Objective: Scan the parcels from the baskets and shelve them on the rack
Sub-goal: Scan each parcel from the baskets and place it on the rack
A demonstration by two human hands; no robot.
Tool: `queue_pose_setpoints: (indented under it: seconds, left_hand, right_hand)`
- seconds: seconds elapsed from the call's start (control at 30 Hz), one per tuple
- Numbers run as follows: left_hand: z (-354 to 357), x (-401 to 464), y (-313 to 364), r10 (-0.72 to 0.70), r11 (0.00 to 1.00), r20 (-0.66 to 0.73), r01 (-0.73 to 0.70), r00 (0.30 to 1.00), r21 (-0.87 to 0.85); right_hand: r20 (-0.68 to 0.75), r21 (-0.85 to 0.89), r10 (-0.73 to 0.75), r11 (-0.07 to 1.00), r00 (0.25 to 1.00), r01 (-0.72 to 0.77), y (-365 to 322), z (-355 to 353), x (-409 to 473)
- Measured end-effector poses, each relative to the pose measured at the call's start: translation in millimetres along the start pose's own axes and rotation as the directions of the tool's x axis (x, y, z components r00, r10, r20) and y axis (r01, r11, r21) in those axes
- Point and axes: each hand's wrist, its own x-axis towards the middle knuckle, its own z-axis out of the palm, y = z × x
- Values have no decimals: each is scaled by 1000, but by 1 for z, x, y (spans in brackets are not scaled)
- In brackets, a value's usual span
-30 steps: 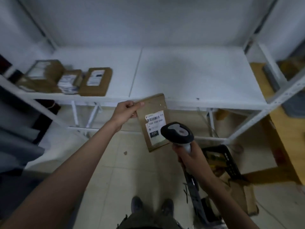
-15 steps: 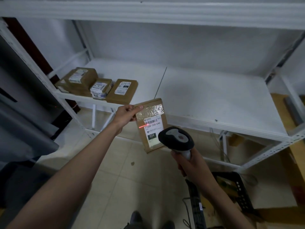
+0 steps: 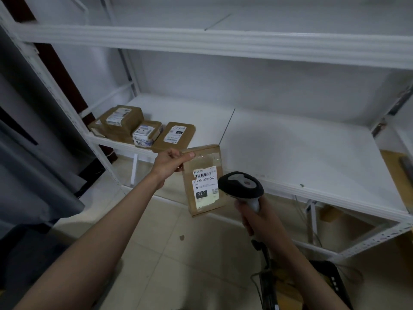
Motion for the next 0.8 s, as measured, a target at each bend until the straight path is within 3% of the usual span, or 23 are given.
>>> queue_pose_setpoints:
  seconds: [0.43, 0.67, 0.8]
  left_hand:
    - [-19, 90, 27, 12, 998, -21, -11, 1000, 69]
    - [-11, 191, 38, 28, 953, 136, -68, 990, 295]
    - [2, 255, 38, -51, 918, 224, -43, 973, 393]
  right_hand:
    - [-33, 99, 52, 994, 998, -49, -16, 15, 101]
    - [-160, 154, 137, 982, 978, -112, -15, 36, 163]
    - [-229, 176, 179, 974, 957, -140, -15, 49, 194]
